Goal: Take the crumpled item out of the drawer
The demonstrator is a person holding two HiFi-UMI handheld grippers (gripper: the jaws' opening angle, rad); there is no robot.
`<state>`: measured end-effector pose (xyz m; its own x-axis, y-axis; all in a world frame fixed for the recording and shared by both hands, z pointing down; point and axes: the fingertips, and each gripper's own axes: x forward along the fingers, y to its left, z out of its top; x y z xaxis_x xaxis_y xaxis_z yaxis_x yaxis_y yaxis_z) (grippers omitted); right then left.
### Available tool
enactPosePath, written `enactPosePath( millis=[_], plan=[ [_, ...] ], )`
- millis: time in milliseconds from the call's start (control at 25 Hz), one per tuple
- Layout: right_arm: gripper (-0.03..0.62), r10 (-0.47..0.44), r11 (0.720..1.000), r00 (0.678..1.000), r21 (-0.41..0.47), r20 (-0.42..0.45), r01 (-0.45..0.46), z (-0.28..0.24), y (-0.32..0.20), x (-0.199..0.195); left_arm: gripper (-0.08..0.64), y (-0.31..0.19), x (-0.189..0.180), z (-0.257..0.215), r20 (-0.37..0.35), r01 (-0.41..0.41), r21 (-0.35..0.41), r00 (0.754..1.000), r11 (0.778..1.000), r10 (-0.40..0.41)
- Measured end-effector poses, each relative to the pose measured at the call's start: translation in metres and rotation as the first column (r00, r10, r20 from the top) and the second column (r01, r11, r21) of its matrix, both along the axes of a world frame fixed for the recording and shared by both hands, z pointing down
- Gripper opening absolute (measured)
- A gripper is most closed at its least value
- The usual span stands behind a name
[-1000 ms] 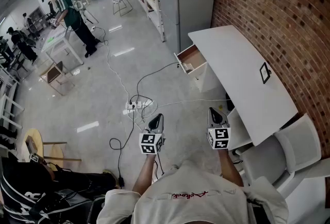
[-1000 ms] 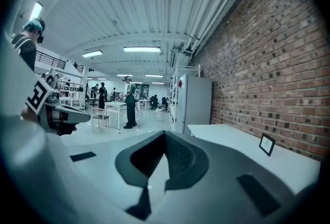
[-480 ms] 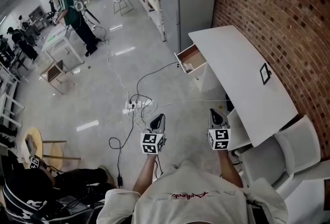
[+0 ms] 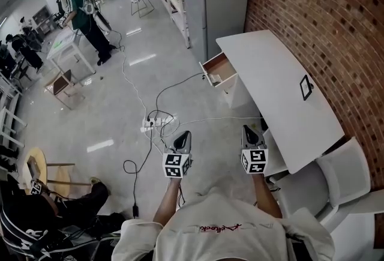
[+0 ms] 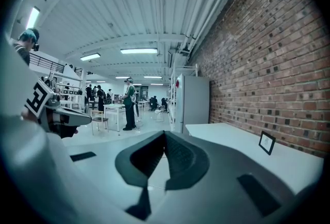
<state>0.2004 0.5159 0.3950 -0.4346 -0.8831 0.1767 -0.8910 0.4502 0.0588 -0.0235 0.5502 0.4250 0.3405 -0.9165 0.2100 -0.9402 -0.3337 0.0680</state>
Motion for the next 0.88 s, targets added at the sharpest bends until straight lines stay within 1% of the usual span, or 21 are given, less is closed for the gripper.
enactPosePath(
  millis=[240, 400, 560, 720, 880],
  plan=[
    [0.012, -0.027, 1.000, 1.000, -0.014, -0.010, 0.026, 0.007, -0.014, 0.013, 0.009, -0.009, 0.019, 0.006, 0.017, 0.003, -0.006, 1.000, 1.000, -0.002],
    [0.012, -0.038, 0.999, 0.999, -0.019, -0.005, 0.038, 0.012, -0.022, 0.015, 0.009, -0.014, 0.024, 0.012, 0.021, 0.005, -0.019, 1.000, 1.000, -0.004],
    [0.012, -0.054, 0.998, 0.998, -0.028, -0.012, 0.053, 0.018, -0.029, 0.016, 0.009, -0.023, 0.027, 0.021, 0.047, 0.004, -0.030, 0.999, 1.000, -0.003],
    [0.012, -0.054, 0.998, 0.998, -0.039, -0.016, 0.054, 0.026, -0.044, 0.018, 0.009, -0.040, 0.028, 0.024, 0.050, -0.003, -0.031, 0.999, 1.000, 0.004],
    [0.012, -0.047, 0.998, 0.999, -0.048, -0.020, 0.046, 0.034, -0.068, 0.014, 0.009, -0.065, 0.028, 0.026, 0.035, -0.014, -0.037, 0.999, 0.999, 0.015]
  ],
)
